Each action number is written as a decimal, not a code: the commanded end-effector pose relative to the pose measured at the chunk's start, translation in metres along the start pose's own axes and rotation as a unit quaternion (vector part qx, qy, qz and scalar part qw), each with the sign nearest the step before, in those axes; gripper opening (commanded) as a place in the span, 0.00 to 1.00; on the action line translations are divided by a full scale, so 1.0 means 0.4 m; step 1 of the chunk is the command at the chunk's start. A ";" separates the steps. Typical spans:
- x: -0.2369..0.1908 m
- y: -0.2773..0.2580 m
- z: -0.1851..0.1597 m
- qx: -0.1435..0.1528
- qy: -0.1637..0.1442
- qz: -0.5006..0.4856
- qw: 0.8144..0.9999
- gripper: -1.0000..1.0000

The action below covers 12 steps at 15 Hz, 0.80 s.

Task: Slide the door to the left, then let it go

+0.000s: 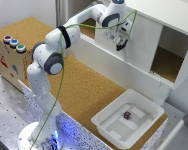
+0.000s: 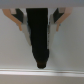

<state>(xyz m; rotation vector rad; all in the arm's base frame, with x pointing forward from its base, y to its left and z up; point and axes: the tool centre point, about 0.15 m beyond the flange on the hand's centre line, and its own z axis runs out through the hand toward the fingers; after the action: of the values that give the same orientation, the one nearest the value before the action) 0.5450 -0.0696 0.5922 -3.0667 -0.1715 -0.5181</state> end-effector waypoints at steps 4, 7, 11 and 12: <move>0.064 -0.309 0.045 -0.035 0.017 -0.067 0.997 0.00; 0.084 -0.401 0.023 -0.021 0.026 -0.095 0.995 0.00; 0.107 -0.526 0.023 -0.004 0.028 -0.121 0.992 0.00; 0.110 -0.543 0.024 -0.003 0.028 -0.124 0.992 0.00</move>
<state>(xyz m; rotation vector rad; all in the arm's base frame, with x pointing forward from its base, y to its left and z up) 0.5438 0.0926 0.5935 -3.0045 -0.5053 -0.5377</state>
